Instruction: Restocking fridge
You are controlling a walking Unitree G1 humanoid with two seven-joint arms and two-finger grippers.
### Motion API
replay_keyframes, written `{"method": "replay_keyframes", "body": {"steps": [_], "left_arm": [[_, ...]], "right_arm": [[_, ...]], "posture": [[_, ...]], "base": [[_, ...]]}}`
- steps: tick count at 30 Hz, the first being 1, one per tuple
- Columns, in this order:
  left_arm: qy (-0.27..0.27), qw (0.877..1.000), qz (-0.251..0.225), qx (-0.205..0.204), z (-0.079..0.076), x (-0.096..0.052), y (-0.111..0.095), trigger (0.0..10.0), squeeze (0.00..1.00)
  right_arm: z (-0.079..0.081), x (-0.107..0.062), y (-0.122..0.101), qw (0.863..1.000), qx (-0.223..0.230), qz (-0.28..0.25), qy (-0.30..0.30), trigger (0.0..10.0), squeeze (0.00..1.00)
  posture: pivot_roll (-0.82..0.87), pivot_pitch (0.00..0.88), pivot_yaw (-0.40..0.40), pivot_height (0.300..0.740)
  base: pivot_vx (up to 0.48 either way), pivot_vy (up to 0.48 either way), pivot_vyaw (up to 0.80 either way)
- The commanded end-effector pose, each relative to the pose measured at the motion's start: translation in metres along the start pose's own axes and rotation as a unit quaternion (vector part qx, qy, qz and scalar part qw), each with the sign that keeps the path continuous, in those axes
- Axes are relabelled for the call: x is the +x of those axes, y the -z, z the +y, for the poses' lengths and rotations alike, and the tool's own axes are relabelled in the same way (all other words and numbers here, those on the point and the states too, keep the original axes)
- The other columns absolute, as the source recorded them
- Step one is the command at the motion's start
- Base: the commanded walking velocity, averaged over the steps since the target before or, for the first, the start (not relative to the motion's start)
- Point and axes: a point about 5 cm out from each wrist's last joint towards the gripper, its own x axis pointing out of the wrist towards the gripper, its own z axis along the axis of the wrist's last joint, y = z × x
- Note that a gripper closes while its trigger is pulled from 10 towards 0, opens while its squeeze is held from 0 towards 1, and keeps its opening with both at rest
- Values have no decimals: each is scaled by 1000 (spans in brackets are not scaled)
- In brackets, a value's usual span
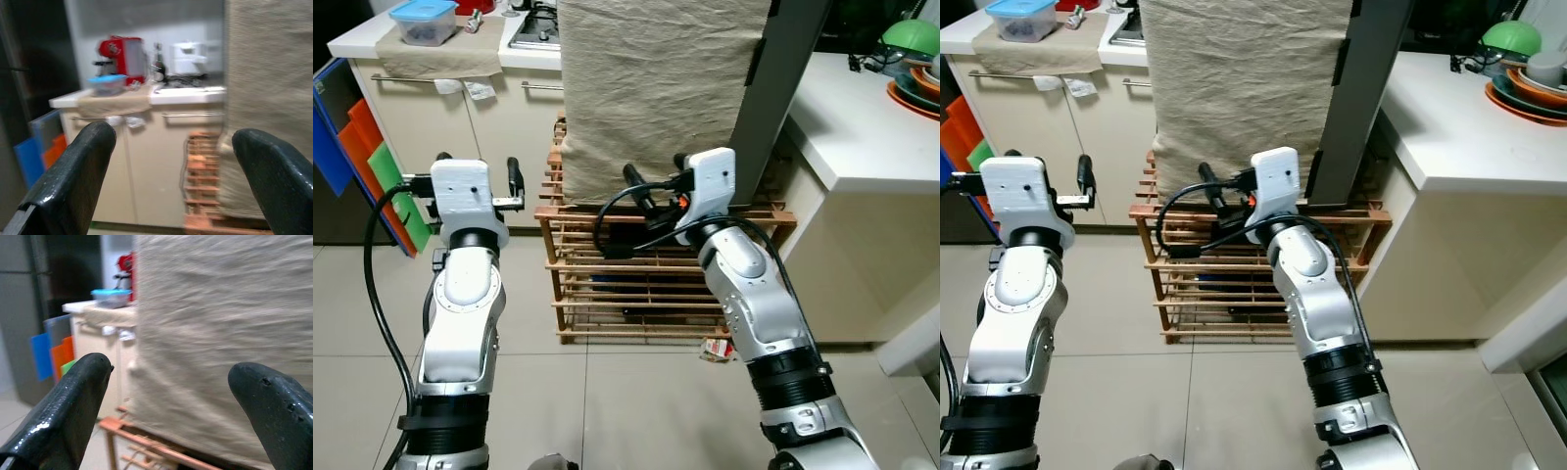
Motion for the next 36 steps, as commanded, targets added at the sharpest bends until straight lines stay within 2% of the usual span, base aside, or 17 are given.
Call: {"method": "replay_keyframes", "body": {"steps": [1, 9, 12, 13, 15, 18, 19, 21, 22, 23, 25, 31, 36], "left_arm": [[28, 1000, 4, -6, -8, -2, 1, 10000, 0], [45, 999, 7, 5, -12, 3, 3, 10000, 0], [61, 998, 12, 1, -15, 6, 4, 10000, 0], [76, 997, 13, -16, -20, 6, 4, 10000, 0], [82, 996, 13, -23, -22, 6, 4, 10000, 0], [122, 991, 1, -52, -30, 6, 0, 10000, 0], [162, 984, -3, -77, -38, 5, -1, 10000, 0], [172, 982, -4, -82, -40, 4, -1, 10000, 0], [209, 974, -10, -88, -48, 2, -2, 10000, 0], [218, 971, -13, -92, -50, 2, -2, 10000, 0], [220, 971, -10, -96, -50, 3, -1, 10000, 0], [195, 969, 29, -148, -44, 2, 12, 10000, 0], [211, 968, 22, -135, -49, 1, 13, 10000, 0]], "right_arm": [[-15, -9, -4, 999, -2, -3, 35, 10000, 0], [-34, -31, 8, 997, -10, 14, 81, 10000, 0], [-34, -32, 13, 996, -18, 37, 83, 10000, 0], [-32, -33, 12, 996, -22, 29, 83, 10000, 0], [-31, -33, 11, 996, -22, 26, 83, 10000, 0], [-32, -37, 15, 996, -16, 26, 89, 10000, 0], [-35, -39, 18, 995, -16, 29, 96, 10000, 0], [-35, -39, 19, 995, -16, 30, 97, 10000, 0], [-39, -42, 20, 993, -30, 27, 110, 10000, 0], [-41, -44, 20, 992, -34, 26, 121, 10000, 0], [-45, -46, 21, 990, -32, 23, 134, 10000, 0], [-72, -67, 13, 973, -42, -2, 228, 10000, 0], [-74, -74, 17, 972, -44, 4, 231, 10000, 0]], "posture": [[-68, 0, -14, 740], [-83, 0, -1, 740], [-89, 0, 5, 740], [-95, 0, 9, 740], [-98, 0, 12, 740], [-97, 0, 11, 740], [-97, 0, 11, 740], [-97, 0, 11, 740], [-94, 0, 11, 740], [-94, 0, 11, 740], [-94, 0, 11, 740], [-116, 0, 25, 740], [-121, 0, 22, 740]], "base": [[0, 0, 0], [0, 0, 0], [0, 0, 0], [0, 0, -750], [0, 0, -750], [0, 0, -756], [0, 0, -763], [0, 0, -769], [0, 0, -775], [0, 0, -781], [0, 0, -781], [0, 0, -785], [0, 0, -788]]}}
